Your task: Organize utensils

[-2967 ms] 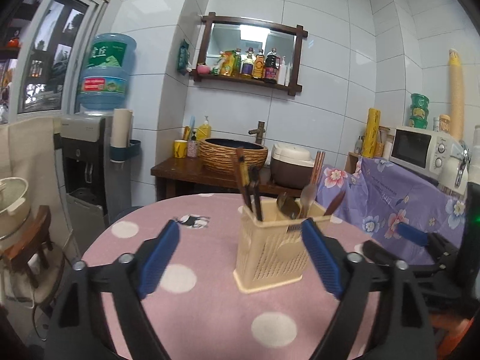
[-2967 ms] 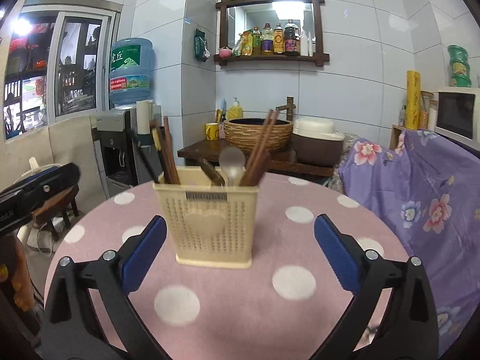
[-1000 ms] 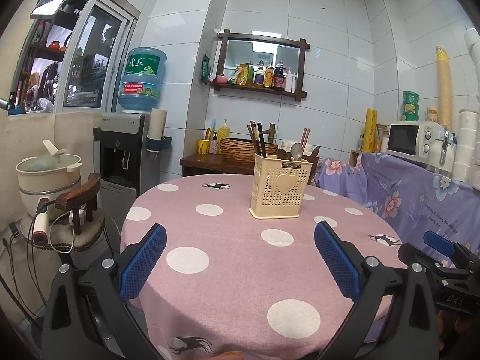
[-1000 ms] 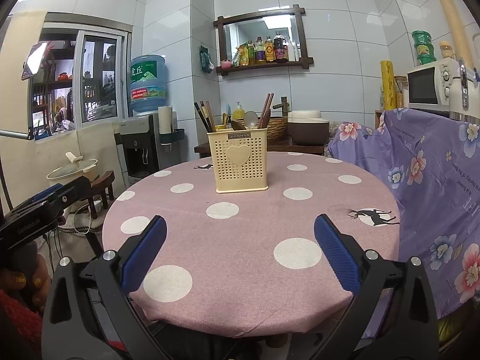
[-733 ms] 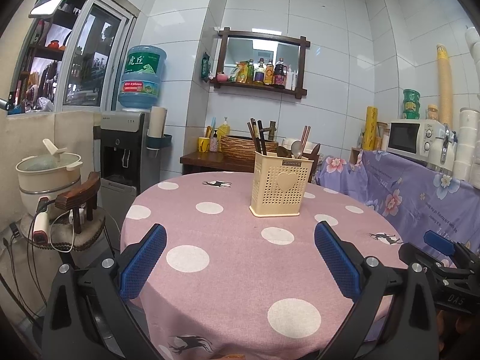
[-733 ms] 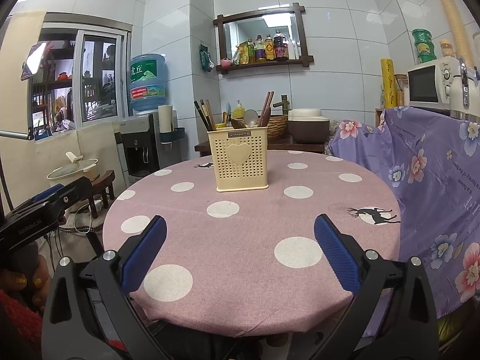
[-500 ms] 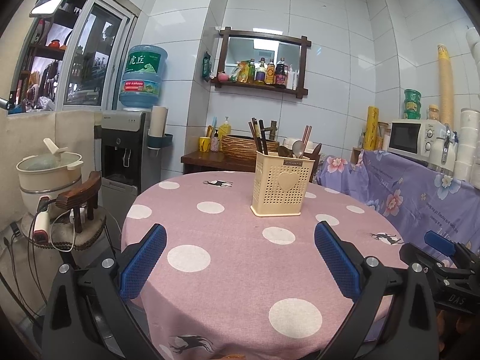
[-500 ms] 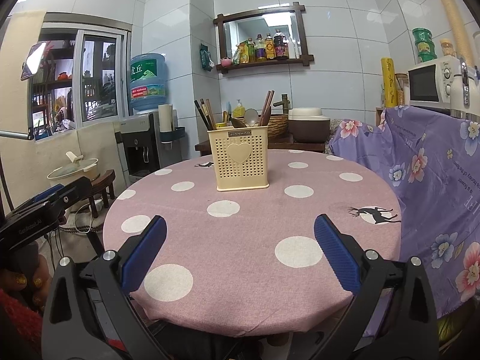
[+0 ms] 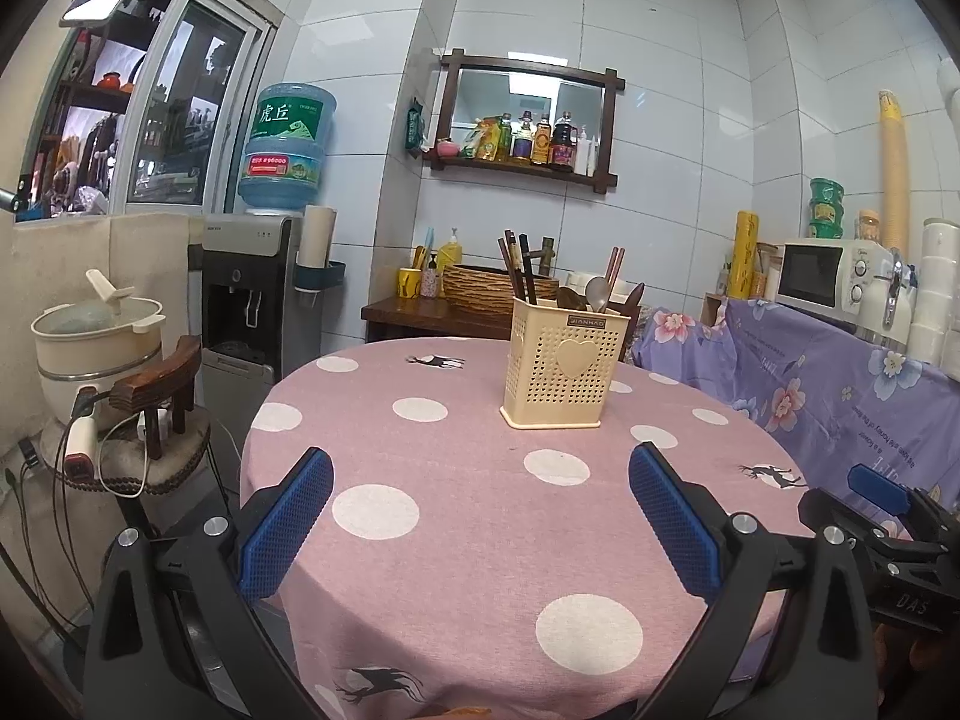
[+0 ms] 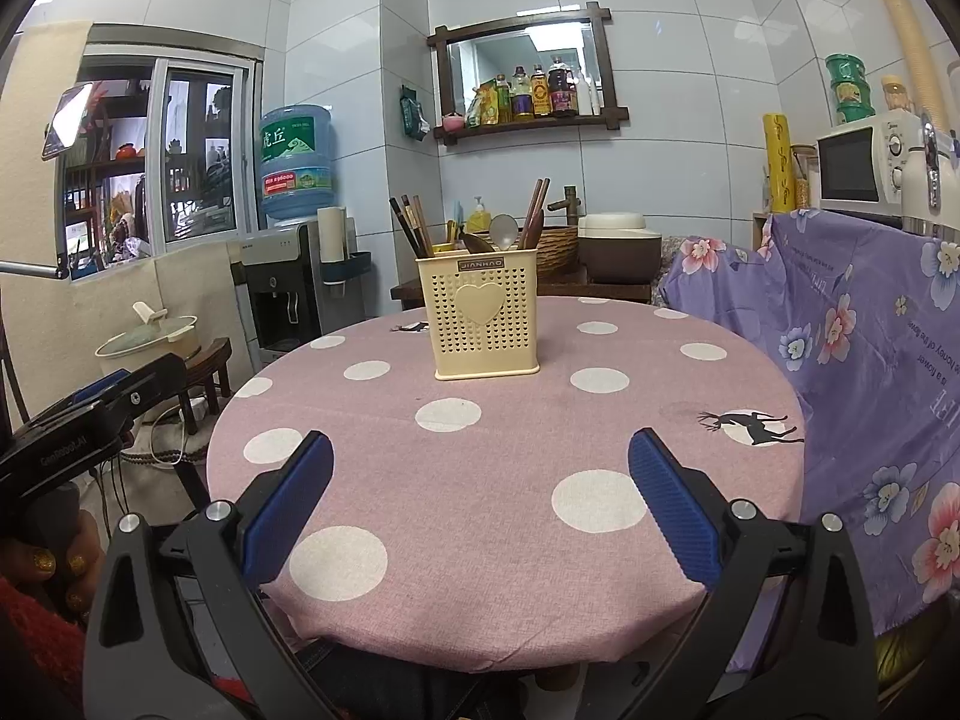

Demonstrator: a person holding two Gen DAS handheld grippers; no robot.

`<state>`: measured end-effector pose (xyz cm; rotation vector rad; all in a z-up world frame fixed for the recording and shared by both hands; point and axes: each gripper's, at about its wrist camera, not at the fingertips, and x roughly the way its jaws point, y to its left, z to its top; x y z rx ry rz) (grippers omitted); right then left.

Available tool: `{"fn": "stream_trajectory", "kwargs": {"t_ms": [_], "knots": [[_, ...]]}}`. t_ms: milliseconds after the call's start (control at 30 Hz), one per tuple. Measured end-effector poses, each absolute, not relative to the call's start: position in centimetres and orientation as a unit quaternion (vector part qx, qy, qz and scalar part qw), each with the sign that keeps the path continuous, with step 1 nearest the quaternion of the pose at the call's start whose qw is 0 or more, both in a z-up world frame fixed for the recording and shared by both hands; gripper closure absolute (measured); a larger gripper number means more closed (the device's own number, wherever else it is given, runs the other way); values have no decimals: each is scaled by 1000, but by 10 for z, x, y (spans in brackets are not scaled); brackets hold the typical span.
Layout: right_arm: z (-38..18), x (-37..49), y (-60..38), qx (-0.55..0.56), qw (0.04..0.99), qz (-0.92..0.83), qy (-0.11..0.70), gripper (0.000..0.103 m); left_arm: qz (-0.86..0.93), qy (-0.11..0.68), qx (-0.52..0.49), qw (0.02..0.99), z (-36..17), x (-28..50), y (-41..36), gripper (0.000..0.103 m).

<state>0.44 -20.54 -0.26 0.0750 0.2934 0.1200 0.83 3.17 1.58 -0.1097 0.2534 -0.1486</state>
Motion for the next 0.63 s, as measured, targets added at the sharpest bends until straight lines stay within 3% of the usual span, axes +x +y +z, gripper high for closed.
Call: {"fn": "stream_trajectory", "kwargs": {"t_ms": [633], "knots": [[-8, 4, -202, 38, 986, 61, 150, 6, -66, 135, -48, 987, 15, 9, 29, 5]]}}
